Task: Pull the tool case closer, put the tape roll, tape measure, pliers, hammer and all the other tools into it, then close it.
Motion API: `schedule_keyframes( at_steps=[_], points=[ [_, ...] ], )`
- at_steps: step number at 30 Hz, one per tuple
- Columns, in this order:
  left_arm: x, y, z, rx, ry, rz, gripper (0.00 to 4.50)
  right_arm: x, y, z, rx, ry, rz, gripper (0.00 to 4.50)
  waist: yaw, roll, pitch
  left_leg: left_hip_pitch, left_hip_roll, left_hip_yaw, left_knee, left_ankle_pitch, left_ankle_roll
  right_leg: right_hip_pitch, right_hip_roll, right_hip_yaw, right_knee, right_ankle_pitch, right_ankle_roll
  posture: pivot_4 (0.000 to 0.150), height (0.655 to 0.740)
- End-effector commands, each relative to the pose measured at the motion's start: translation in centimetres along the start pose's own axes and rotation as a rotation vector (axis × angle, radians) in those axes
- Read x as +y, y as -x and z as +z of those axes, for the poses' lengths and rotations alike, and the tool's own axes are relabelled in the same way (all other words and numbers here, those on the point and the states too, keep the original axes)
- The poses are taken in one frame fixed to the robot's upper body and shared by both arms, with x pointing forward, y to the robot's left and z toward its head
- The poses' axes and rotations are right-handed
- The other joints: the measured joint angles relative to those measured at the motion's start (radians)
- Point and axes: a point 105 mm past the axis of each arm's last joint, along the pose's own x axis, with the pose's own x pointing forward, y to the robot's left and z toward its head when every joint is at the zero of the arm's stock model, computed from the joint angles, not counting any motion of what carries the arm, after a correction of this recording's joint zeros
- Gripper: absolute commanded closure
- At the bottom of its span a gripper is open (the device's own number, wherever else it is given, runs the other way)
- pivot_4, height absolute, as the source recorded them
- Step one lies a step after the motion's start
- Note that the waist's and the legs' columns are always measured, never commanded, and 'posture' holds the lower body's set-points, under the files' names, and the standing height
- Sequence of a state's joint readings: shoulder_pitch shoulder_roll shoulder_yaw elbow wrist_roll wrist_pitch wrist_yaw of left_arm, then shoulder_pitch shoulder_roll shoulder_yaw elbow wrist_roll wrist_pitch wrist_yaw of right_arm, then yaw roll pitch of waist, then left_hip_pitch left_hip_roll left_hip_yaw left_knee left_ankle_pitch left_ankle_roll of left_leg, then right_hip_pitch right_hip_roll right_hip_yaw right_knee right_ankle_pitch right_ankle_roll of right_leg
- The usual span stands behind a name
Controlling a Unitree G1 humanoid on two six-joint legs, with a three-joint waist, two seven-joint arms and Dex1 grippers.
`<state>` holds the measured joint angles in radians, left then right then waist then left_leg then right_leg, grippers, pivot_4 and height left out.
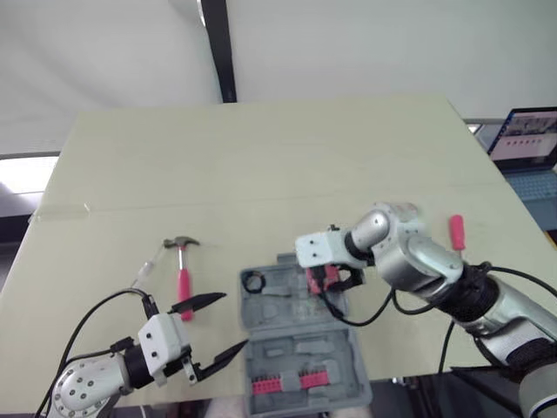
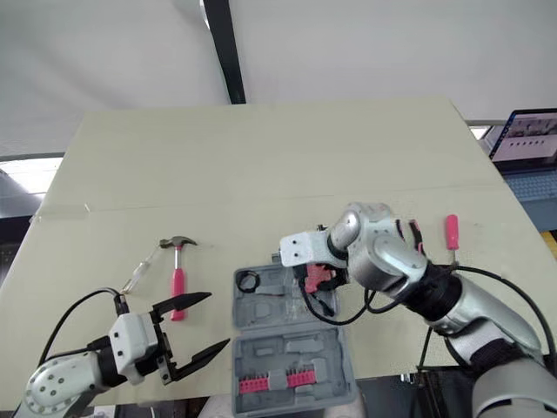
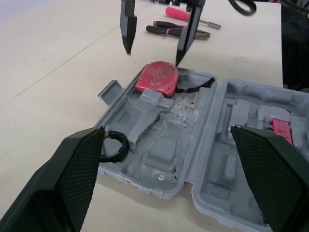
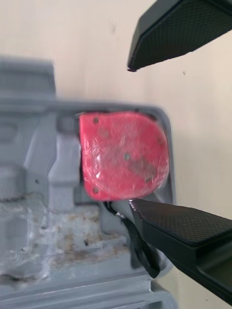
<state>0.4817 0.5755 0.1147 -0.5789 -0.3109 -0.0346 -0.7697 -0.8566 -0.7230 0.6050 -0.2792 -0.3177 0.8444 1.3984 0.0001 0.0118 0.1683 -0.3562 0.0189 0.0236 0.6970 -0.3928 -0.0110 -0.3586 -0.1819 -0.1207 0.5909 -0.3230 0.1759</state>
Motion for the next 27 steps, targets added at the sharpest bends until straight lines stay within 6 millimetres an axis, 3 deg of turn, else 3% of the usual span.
schedule_keyframes(
  at_steps=[1,4,6,7,16,27],
  points=[
    [0.0,-0.1,0.9,-0.025,-0.026,0.000,0.00,0.2,1.7,-1.2,-0.172,-0.105,-0.002,0.06,0.001,-0.001,0.000,0.000,0.000,-0.001,0.000,0.000,0.000,0.001,0.000,-0.001,0.000,0.000,0.000,0.150,0.7400],
    [0.0,-0.1,0.9,-0.025,-0.025,-0.004,0.00,0.7,2.1,-1.5,-0.327,-0.145,-0.004,0.92,-0.002,-0.001,0.000,0.000,0.000,0.000,0.000,0.000,0.000,0.001,0.000,-0.001,0.000,0.000,0.000,0.150,0.7400],
    [0.1,-0.1,0.9,-0.025,-0.026,-0.009,0.00,1.0,2.4,-1.2,-0.420,-0.126,-0.009,2.00,-0.006,-0.001,0.000,0.001,0.000,0.001,-0.001,0.000,0.000,0.000,0.000,-0.001,0.000,0.000,0.000,0.150,0.7400],
    [0.1,-0.1,0.9,-0.025,-0.026,-0.010,0.00,1.3,2.3,-1.5,-0.427,-0.134,0.009,2.31,-0.007,-0.001,0.001,0.001,0.000,0.001,-0.001,0.000,0.000,0.000,0.000,0.000,0.000,0.000,0.000,0.150,0.7400],
    [0.2,-0.3,0.9,-0.024,-0.026,-0.012,0.00,2.4,0.9,-2.4,-0.615,-0.142,0.036,2.31,-0.001,-0.001,0.001,0.001,0.000,0.001,0.000,0.000,0.000,0.001,0.000,0.000,0.000,0.000,0.000,0.150,0.7400],
    [0.1,-0.1,1.2,-0.013,-0.030,-0.008,0.00,2.2,-2.1,-4.3,-0.618,-0.144,-0.010,2.31,-0.002,-0.001,0.001,0.001,0.000,0.001,0.000,0.000,0.000,0.001,0.000,0.000,0.000,0.000,0.000,0.150,0.7400]
  ],
)
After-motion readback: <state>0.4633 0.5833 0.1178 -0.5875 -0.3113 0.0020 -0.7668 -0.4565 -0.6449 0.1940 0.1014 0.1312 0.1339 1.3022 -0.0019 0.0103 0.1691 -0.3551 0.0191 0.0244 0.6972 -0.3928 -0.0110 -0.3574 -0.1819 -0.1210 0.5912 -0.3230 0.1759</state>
